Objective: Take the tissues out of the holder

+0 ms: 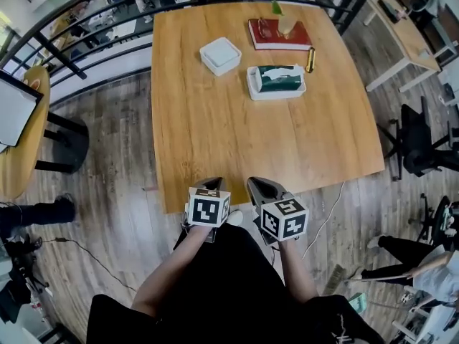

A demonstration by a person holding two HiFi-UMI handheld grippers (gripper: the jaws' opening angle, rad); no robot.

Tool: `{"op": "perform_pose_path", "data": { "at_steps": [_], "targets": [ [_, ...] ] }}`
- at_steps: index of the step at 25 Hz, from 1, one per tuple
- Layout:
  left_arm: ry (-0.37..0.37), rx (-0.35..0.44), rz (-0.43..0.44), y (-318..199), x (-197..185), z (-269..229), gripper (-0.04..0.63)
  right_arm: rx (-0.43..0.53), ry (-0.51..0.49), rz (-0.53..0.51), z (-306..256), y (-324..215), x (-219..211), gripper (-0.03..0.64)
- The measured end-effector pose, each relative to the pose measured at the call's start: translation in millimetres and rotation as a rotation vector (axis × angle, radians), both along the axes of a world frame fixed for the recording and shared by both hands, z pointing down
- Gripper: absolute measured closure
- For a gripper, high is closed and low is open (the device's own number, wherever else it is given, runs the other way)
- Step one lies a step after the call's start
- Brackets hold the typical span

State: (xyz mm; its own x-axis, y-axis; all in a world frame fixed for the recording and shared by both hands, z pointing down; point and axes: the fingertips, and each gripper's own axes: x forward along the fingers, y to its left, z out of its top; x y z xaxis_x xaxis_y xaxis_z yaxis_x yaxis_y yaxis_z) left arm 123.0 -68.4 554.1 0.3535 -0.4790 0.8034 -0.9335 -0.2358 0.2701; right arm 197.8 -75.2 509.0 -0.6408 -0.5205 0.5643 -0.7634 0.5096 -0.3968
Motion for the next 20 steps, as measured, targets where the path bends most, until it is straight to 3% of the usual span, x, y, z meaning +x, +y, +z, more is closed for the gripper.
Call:
{"op": "perform_pose_path", "data": {
  "at_steps": [12, 20],
  "targets": [
    [0.038, 0.02, 0.029, -69, 0, 9, 0.597, 0.08, 0.169, 0.031, 3, -76, 25, 0.597],
    [0.083, 0.008, 0.009, -106, -3, 17, 0.597, 0.177, 0.291, -0.118, 1, -143, 34, 0.433]
  ]
}}
